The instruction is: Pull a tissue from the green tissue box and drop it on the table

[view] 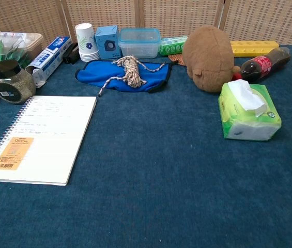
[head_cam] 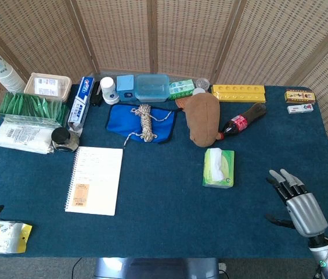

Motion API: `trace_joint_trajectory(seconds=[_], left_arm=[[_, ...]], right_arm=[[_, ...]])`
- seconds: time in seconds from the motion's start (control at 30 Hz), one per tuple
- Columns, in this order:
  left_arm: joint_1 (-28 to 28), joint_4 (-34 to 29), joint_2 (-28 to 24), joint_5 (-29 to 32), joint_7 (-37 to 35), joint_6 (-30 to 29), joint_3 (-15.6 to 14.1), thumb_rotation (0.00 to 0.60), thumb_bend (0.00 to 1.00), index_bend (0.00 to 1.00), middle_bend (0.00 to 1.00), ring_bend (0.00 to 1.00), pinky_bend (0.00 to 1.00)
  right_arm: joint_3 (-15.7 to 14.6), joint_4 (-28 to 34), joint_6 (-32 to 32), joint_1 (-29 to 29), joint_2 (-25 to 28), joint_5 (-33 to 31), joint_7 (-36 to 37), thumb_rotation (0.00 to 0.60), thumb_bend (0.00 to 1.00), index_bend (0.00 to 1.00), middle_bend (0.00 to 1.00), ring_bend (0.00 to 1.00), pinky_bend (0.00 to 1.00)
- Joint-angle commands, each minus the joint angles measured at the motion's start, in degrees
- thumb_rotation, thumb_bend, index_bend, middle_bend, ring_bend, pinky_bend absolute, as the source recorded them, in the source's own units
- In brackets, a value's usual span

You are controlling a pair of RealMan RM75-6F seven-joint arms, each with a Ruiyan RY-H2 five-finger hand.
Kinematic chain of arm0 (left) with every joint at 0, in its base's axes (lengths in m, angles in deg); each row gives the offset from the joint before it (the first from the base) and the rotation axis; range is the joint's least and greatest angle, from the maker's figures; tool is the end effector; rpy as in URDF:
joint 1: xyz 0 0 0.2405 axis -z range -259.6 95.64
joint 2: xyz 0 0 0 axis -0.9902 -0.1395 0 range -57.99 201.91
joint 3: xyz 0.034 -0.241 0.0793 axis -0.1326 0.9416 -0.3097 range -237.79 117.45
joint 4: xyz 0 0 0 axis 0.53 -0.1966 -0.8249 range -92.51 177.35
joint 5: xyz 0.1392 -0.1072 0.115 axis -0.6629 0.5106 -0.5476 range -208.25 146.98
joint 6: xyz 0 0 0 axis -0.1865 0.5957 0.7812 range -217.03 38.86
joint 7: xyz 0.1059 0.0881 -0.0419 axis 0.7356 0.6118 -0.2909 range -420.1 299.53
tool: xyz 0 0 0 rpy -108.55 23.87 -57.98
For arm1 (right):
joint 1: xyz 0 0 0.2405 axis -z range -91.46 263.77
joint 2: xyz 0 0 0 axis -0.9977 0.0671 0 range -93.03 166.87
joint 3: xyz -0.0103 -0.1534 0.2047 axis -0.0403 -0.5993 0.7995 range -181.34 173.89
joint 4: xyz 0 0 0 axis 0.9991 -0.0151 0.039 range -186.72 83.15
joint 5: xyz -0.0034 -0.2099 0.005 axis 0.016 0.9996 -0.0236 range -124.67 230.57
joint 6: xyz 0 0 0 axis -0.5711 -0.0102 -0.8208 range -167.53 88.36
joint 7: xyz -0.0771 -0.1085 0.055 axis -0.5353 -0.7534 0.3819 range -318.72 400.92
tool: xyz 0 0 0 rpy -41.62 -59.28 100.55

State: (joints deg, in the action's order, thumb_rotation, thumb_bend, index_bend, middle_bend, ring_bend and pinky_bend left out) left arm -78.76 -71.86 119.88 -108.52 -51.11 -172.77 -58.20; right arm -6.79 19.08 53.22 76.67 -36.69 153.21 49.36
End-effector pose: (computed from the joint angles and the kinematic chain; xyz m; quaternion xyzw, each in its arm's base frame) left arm -0.2756 0.1631 0.2098 -0.5743 -0.4222 -0.3231 0.6225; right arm -0.3185 -0.1856 0.1258 0.6891 -0.2864 0.4387 0.5006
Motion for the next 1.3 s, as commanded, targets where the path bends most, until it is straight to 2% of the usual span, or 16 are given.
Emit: trace_joint_trajectory(seconds=[0.03, 0.17, 0.23, 0.5, 0.8, 1.13, 1.3], left_arm=[[-0.04, 0.01, 0.0, 0.01, -0.02, -0.14, 0.07, 0.6, 0.13, 0.0, 0.0, 0.0, 0.0], [0.06, 0.09, 0.19, 0.33, 0.34, 0.04, 0.12, 0.6, 0.13, 0.0, 0.0, 0.0, 0.0], [0.17, 0.1, 0.37, 0.54, 0.74, 0.2, 0.15, 0.6, 0.13, 0.0, 0.0, 0.0, 0.0], [0.64, 0.14, 1.23, 2.35, 2.39, 0.54, 0.7, 0.6, 0.13, 0.0, 0.0, 0.0, 0.0], [1.44, 0.73, 2.02, 5.34, 3.93, 1.37, 1.6, 0.6, 0.13, 0.0, 0.0, 0.0, 0.0], [2.23, 1.55, 2.55, 8.43, 4.52, 2.32, 2.48, 0.6, 0.13, 0.0, 0.0, 0.0, 0.0], [2.16, 1.41, 2.39, 8.39, 4.27, 2.25, 2.41, 0.6, 0.13, 0.0, 0.0, 0.0, 0.0]], right_arm=[[-0.08, -0.54, -0.87, -0.15, -0.5, -0.18, 0.0, 0.525, 0.11, 0.14, 0.16, 0.08, 0.21], [-0.11, -1.13, -3.6, -1.87, -0.4, 0.21, 0.55, 0.59, 0.14, 0.15, 0.16, 0.09, 0.23], [0.12, -0.77, -6.08, -3.61, 0.23, 0.32, 0.91, 0.6, 0.17, 0.17, 0.17, 0.11, 0.25], [2.95, 1.91, -21.3, -14.15, 2.28, -1.72, 3.17, 0.6, 0.26, 0.24, 0.18, 0.12, 0.28], [5.56, 0.16, -34.75, -23.3, -0.41, -4.31, -5.59, 0.6, 0.29, 0.24, 0.13, 0.08, 0.28], [7.06, -0.41, -39.59, -27.87, -3.31, -6.75, -11.6, 0.6, 0.34, 0.24, 0.08, 0.05, 0.27], [6.96, 0.19, -40.24, -28.86, -4.0, -7.3, -13.36, 0.6, 0.44, 0.28, 0.08, 0.05, 0.27]])
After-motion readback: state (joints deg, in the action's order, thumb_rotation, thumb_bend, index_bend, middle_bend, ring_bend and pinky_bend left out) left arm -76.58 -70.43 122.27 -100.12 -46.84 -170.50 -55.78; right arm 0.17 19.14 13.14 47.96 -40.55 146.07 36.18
